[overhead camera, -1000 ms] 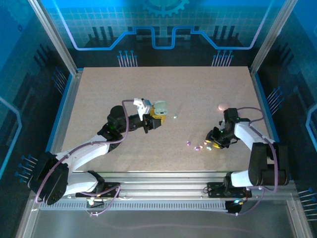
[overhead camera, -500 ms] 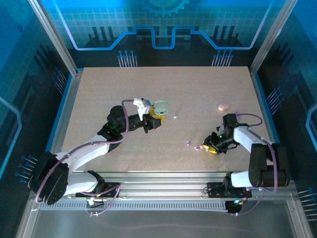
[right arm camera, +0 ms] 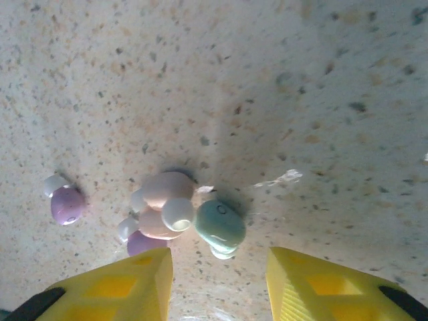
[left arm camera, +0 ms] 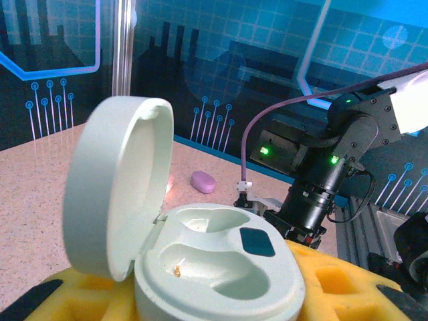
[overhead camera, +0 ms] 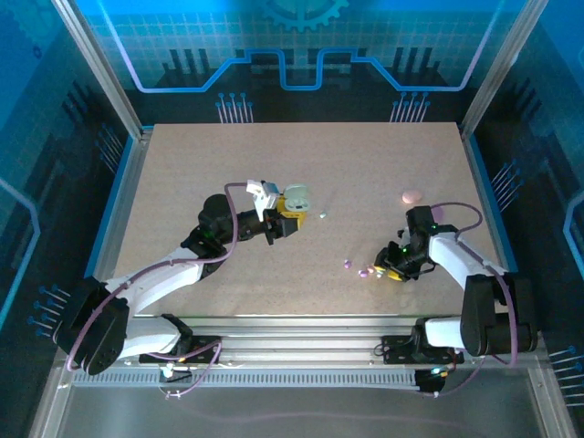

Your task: Insert wireless bluetooth earbuds into charging case

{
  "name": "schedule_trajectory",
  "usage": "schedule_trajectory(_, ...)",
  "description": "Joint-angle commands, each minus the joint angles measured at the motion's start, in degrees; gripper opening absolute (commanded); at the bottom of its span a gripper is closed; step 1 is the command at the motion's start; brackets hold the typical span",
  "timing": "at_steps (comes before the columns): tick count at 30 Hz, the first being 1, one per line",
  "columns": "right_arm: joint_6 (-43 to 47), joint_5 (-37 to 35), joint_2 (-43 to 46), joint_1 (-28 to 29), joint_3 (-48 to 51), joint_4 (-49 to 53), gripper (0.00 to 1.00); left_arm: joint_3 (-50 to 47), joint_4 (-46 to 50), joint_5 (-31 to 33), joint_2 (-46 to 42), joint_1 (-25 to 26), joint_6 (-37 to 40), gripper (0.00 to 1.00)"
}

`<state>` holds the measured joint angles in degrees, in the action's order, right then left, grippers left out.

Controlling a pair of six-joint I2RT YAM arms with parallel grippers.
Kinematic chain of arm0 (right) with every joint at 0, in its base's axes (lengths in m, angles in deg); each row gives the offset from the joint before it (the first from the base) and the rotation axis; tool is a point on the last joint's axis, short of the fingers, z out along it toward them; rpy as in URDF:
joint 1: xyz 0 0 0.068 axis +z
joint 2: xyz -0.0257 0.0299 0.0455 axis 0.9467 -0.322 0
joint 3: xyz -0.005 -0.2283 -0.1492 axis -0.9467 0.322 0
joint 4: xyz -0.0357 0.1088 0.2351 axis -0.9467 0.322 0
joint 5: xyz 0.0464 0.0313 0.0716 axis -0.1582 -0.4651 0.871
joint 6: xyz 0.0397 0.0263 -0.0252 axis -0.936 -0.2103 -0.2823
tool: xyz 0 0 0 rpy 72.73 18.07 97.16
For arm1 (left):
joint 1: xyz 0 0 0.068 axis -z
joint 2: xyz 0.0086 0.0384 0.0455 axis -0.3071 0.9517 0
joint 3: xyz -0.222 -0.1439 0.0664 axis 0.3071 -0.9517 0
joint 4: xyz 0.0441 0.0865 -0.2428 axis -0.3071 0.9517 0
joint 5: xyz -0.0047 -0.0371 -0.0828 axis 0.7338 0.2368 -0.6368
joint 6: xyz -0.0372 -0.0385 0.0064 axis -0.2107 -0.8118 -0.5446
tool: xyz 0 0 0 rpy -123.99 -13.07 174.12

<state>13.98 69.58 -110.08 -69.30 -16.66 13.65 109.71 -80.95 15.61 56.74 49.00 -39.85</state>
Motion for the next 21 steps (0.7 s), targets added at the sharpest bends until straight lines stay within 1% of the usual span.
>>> schedule_trajectory(1,1.41,-0.87,-0.59,-0.75,-0.58,0.39,0.44,0.9,-2.61,-1.28,0.23,-0.26,-0.33,0.36)
schedule_trajectory(5,2.37,4.13,-4.2,-0.7,-0.57,-3.14,0.4,1.03,-2.37,-1.24,0.32,-0.33,-0.25,0.36)
schedule_trajectory(8,2.67,5.32,-6.26,-0.33,-0.58,-4.4,0.37,1.15,-2.16,-1.31,0.32,-0.26,-0.29,0.36)
schedule_trajectory(10,3.0,5.64,-6.96,-0.11,-0.66,-4.29,0.37,1.08,-1.86,-1.14,0.15,-0.26,-0.1,0.36)
schedule_trajectory(17,3.54,8.24,-4.19,0.97,-0.66,-6.27,0.34,1.43,-1.61,-1.13,0.49,-0.26,-0.22,0.36)
schedule_trajectory(21,3.55,9.89,-4.81,1.3,-1.08,-7.3,0.34,1.7,-1.91,-1.48,1.03,-0.26,-0.57,0.36)
